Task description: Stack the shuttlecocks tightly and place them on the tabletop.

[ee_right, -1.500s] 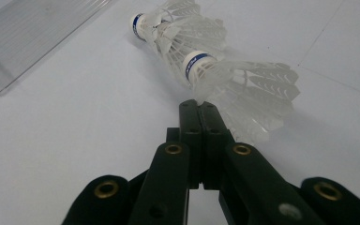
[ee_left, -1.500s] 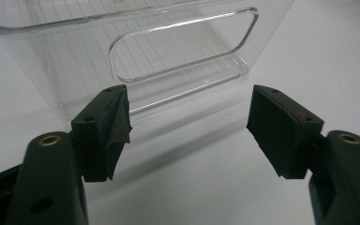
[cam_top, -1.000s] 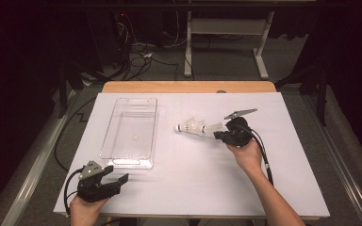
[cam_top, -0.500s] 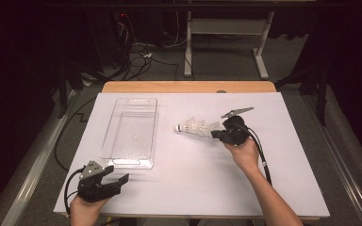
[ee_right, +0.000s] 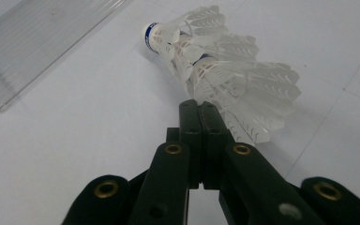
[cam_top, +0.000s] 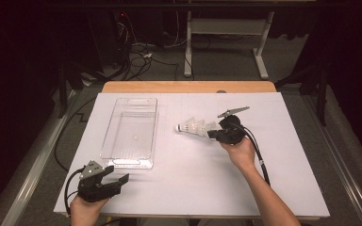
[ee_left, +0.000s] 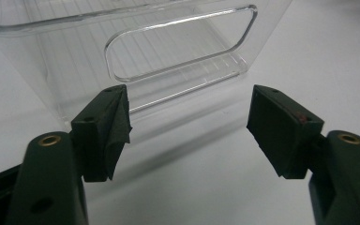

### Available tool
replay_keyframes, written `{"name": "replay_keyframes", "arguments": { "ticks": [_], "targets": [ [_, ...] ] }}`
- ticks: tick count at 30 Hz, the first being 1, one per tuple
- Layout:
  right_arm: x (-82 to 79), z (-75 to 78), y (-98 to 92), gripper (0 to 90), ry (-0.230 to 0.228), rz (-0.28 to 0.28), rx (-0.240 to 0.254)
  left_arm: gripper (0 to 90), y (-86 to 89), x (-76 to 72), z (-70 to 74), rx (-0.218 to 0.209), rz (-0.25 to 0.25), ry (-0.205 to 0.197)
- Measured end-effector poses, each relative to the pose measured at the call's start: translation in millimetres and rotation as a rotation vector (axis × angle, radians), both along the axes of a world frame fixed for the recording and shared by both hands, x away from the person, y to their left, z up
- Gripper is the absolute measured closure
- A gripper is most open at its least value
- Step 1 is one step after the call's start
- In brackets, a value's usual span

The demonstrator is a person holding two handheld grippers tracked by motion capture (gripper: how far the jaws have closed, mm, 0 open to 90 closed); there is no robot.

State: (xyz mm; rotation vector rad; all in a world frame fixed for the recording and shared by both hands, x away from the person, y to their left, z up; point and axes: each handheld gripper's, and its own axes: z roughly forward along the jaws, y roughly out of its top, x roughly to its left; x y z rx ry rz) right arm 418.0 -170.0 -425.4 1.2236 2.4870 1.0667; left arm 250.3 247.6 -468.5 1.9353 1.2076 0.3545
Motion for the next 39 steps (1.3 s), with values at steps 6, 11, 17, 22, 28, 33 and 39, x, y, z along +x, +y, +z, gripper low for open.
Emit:
{"name": "replay_keyframes", "arguments": {
  "ticks": [6, 11, 17, 22, 28, 33, 39],
  "targets": [
    [2.8, -0.1, 5.8, 90.0, 0.001, 0.012, 0.005, 31.0, -0.1, 0.1, -0.1, 0.000, 0.000, 0.001],
    [5.1, 1.1, 10.5, 90.0, -0.007, 0.023, 0.010, 31.0, -0.2, -0.1, 0.0, 0.000, 0.000, -0.001],
    [6.9, -0.6, 14.2, 90.0, -0.008, 0.034, 0.014, 31.1, -0.1, -0.1, 0.0, 0.000, 0.000, -0.001],
    [9.0, -3.9, 13.8, 90.0, -0.004, 0.029, 0.014, 31.0, -0.2, -0.5, 0.1, -0.001, -0.001, 0.000],
    [9.0, -4.2, 14.6, 90.0, -0.021, 0.026, 0.001, 31.1, -0.4, -0.3, 0.1, 0.002, -0.002, 0.001],
    [10.4, -7.2, 14.8, 90.0, -0.016, 0.013, -0.005, 31.0, -0.3, -0.5, 0.1, 0.000, 0.000, 0.000],
    [10.6, -8.5, 16.5, 87.2, -0.028, 0.009, -0.010, 31.0, -0.3, -0.6, 0.2, 0.000, -0.001, -0.001]
  ]
}}
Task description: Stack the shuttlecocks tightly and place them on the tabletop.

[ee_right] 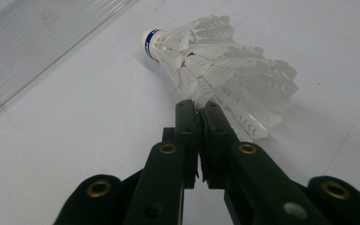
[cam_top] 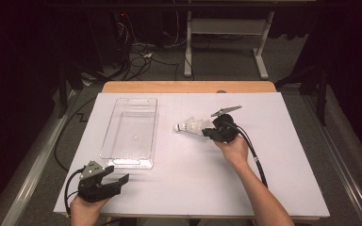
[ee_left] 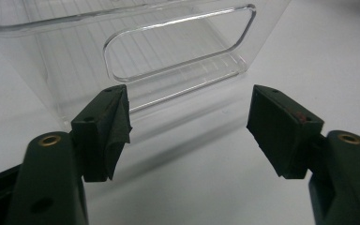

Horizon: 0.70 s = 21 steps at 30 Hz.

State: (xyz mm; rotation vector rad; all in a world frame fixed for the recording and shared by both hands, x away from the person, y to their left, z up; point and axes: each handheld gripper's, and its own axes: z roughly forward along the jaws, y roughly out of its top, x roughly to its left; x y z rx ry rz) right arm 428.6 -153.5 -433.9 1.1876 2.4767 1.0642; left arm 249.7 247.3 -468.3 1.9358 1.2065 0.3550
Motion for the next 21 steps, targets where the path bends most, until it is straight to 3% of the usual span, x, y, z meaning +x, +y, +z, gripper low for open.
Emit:
{"name": "replay_keyframes", "arguments": {
  "ticks": [5, 13, 21],
  "targets": [
    [1.0, -0.4, -0.7, 79.4, 0.011, -0.008, 0.013, 31.0, 1.6, -0.3, 0.0, -0.006, 0.001, 0.001],
    [0.1, -0.1, -2.3, 62.7, 0.013, -0.034, -0.006, 31.1, 2.3, -0.8, 0.0, -0.013, -0.007, 0.001],
    [-3.7, -0.4, 4.2, 48.4, -0.042, -0.013, -0.010, 31.1, 2.1, -0.6, 0.0, -0.012, -0.006, -0.001]
  ]
}}
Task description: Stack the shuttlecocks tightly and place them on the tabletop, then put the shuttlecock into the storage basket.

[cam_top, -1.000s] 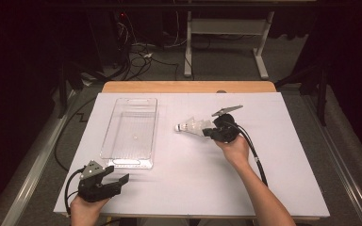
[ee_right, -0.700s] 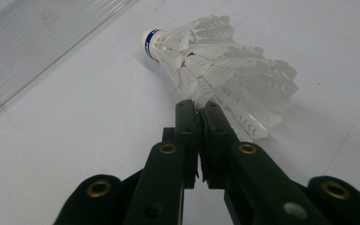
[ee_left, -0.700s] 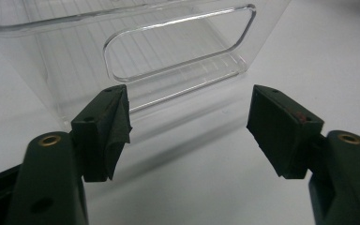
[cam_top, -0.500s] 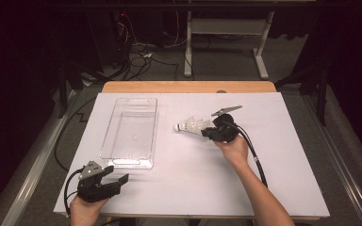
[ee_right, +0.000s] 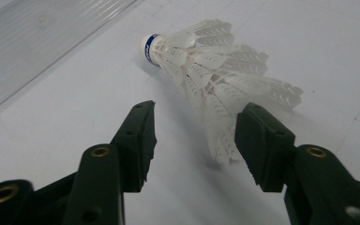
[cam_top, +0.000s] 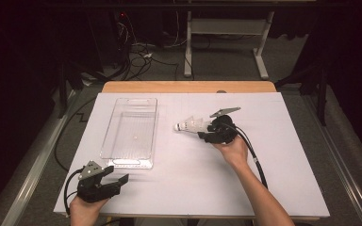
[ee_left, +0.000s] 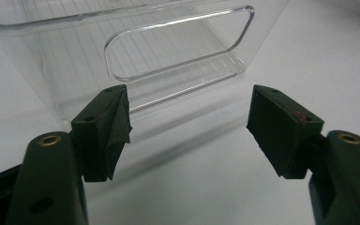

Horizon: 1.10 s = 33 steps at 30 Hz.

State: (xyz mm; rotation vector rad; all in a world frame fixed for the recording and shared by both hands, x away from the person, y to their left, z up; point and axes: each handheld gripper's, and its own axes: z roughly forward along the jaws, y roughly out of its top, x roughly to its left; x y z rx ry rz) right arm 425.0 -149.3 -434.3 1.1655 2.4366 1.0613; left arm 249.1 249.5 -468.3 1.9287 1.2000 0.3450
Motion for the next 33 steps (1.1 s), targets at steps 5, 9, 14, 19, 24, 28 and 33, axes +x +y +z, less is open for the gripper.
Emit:
{"name": "replay_keyframes", "arguments": {
  "ticks": [5, 9, 14, 19, 24, 28, 33],
  "targets": [
    [1.5, -3.6, 2.6, 45.4, -0.015, -0.004, 0.002, 31.0, 0.5, -0.5, -0.1, -0.002, 0.002, 0.000],
    [1.4, -6.2, 5.2, 44.3, -0.017, -0.003, -0.006, 31.1, 1.1, -1.2, 0.0, -0.001, 0.001, 0.000],
    [0.7, -6.4, 6.9, 43.3, -0.021, -0.002, -0.006, 31.1, -0.3, -0.5, 0.0, 0.001, -0.001, 0.000],
    [0.6, -5.9, 7.3, 43.2, -0.028, 0.003, -0.010, 31.0, 0.7, -0.4, -0.3, -0.003, 0.005, 0.003],
    [1.2, -7.3, 7.8, 43.2, -0.026, -0.004, -0.008, 31.1, 0.4, -0.7, -0.5, -0.004, 0.004, 0.002],
    [1.6, -8.5, 10.3, 43.2, -0.038, 0.000, -0.009, 31.0, 0.2, -0.2, -0.3, -0.004, 0.004, 0.002],
    [2.0, -9.7, 10.6, 43.1, -0.035, -0.005, -0.004, 31.1, -1.0, -1.3, 0.3, 0.005, 0.003, -0.002]
  ]
}}
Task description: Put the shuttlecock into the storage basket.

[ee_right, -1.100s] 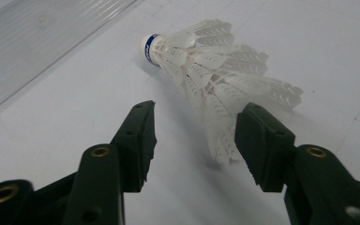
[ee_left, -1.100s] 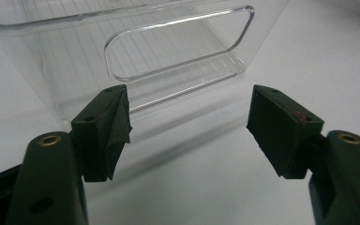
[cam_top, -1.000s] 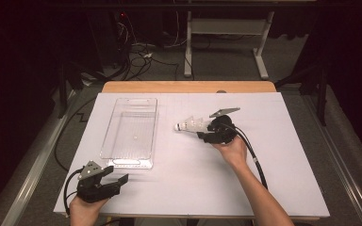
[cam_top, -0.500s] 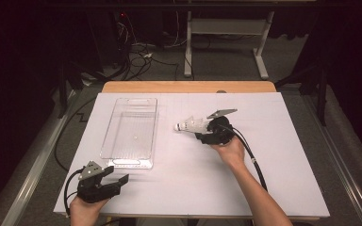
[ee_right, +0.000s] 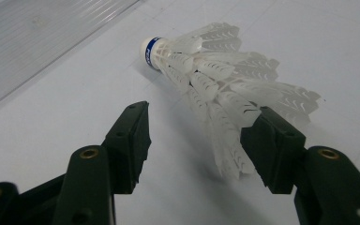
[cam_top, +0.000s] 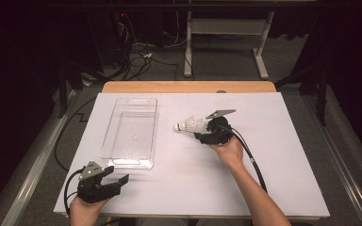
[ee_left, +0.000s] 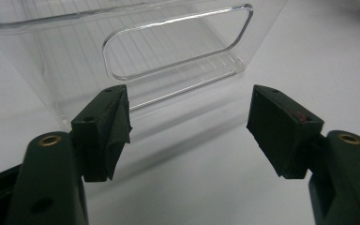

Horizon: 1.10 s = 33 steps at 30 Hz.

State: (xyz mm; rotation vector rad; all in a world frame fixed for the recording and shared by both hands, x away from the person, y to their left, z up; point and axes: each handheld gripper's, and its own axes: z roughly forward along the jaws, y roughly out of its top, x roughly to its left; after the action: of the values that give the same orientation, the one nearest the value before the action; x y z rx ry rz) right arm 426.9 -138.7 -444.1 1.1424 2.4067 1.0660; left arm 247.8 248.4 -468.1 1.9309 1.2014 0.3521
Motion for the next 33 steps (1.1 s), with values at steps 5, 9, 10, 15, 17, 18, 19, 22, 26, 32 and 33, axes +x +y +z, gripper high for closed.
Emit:
{"name": "replay_keyframes", "arguments": {
  "ticks": [5, 9, 10, 15, 17, 18, 19, 22, 26, 32, 33],
  "targets": [
    [0.4, -0.3, 0.5, 43.3, -0.006, 0.001, 0.001, 31.1, -0.5, 0.3, 0.0, 0.001, -0.003, 0.001],
    [1.9, -2.2, 1.5, 43.4, -0.009, -0.001, 0.000, 31.1, -0.4, -0.9, 0.5, 0.005, -0.003, -0.002],
    [2.4, -3.1, 1.8, 43.4, -0.009, -0.002, 0.001, 31.1, -0.3, -1.0, 0.4, 0.003, -0.002, -0.004],
    [3.8, -6.4, 4.6, 43.8, -0.010, -0.010, -0.004, 31.1, -0.3, -0.9, 0.4, 0.006, -0.005, -0.002],
    [4.6, -7.4, 5.3, 44.1, -0.011, -0.016, -0.004, 31.1, -0.3, -0.8, 0.3, 0.005, -0.003, -0.001],
    [5.4, -8.0, 5.3, 44.2, -0.013, -0.018, -0.002, 31.1, -0.3, -0.9, 0.3, 0.004, -0.002, -0.003],
    [6.0, -8.4, 5.3, 44.3, -0.012, -0.020, -0.001, 31.1, -0.3, -0.8, 0.5, 0.005, -0.003, -0.002],
    [7.3, -9.9, 5.3, 45.0, -0.014, -0.025, 0.001, 31.1, -0.7, -0.7, 0.3, 0.008, -0.002, -0.002],
    [8.7, -12.1, 5.5, 45.7, -0.012, -0.026, -0.004, 31.2, -0.2, -0.7, 0.3, 0.006, -0.002, -0.001],
    [10.6, -13.6, 7.1, 46.2, -0.018, -0.024, 0.000, 31.1, -0.3, -0.8, 0.3, 0.006, -0.002, -0.001],
    [10.9, -13.9, 7.5, 46.2, -0.018, -0.025, -0.002, 31.1, -0.2, -0.8, 0.3, 0.007, -0.002, -0.001]
  ]
}}
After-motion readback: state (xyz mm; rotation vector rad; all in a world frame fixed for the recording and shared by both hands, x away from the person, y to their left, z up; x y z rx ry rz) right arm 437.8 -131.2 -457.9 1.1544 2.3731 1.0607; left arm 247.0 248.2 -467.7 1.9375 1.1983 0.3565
